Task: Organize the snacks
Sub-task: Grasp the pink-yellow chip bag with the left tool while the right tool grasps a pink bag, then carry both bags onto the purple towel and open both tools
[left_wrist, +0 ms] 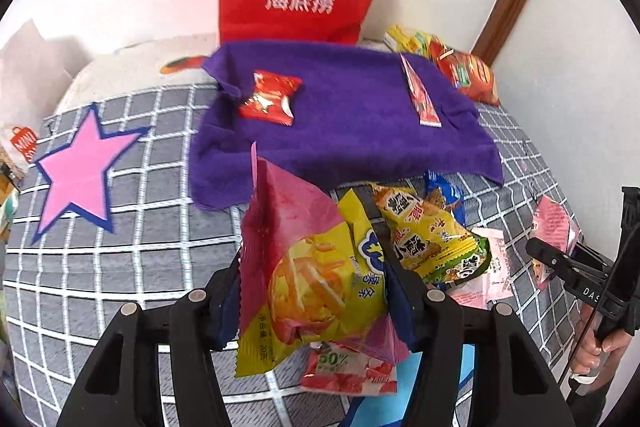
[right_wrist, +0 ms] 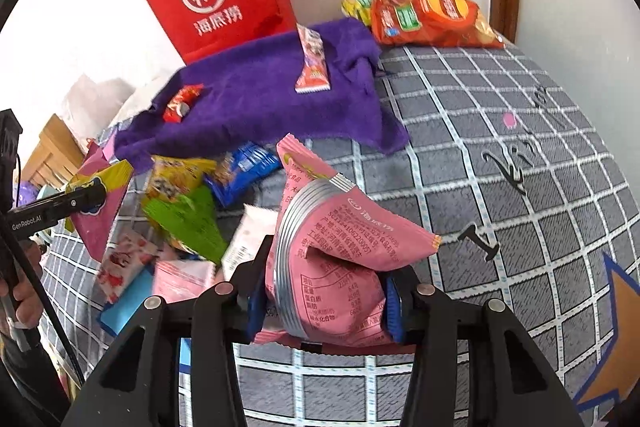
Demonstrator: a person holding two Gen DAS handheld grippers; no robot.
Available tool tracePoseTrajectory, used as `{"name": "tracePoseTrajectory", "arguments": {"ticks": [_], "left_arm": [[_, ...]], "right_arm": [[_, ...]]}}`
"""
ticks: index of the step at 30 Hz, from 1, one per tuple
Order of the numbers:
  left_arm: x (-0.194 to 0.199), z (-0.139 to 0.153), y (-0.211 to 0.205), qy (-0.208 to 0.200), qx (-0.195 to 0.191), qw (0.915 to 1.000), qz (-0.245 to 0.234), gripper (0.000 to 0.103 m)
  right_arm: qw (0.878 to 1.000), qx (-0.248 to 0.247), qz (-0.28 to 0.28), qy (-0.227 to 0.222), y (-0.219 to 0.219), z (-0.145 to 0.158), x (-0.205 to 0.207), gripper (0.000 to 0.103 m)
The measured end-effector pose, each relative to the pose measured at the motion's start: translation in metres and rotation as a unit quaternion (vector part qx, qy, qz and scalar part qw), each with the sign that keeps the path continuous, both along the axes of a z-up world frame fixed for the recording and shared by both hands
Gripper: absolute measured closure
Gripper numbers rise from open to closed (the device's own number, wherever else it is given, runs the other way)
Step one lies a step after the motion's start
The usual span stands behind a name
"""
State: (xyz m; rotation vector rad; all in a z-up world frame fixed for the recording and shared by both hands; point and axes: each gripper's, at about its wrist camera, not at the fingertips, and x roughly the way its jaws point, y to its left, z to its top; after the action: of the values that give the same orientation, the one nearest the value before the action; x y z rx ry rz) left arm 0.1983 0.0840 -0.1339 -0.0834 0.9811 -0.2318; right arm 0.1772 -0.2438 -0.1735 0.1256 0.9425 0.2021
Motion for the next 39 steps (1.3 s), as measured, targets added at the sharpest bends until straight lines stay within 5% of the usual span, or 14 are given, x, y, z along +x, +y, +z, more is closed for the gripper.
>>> {"name": "tracePoseTrajectory", "arguments": {"ticks": [11, 24, 30, 39], "left_arm": [[-0.006, 0.034, 0.013, -0.041, -0.003, 0.9988, 0.025, 0.045], [0.056, 0.078, 0.015, -0.077, -0.01, 0.9952, 0.059, 0.045], [0.093, 0.082, 0.0, -0.088, 0.013, 0.9939, 0.065, 0.045], [0.134, 0.068, -0.015, -0.089, 0.037, 0.9935, 0.061, 0.045]], "right_arm": [[0.999, 0.004, 0.007, -0.045, 0.023, 0.048, 0.015, 0.057], [0.997, 0.029, 0.014, -0.068, 0.037, 0.093, 0.096, 0.057], [0.997, 0.027, 0.022, -0.065, 0.047, 0.083, 0.137, 0.057], [0.998, 0.028, 0.043, -0.042, 0.049, 0.026, 0.178, 0.057]]}}
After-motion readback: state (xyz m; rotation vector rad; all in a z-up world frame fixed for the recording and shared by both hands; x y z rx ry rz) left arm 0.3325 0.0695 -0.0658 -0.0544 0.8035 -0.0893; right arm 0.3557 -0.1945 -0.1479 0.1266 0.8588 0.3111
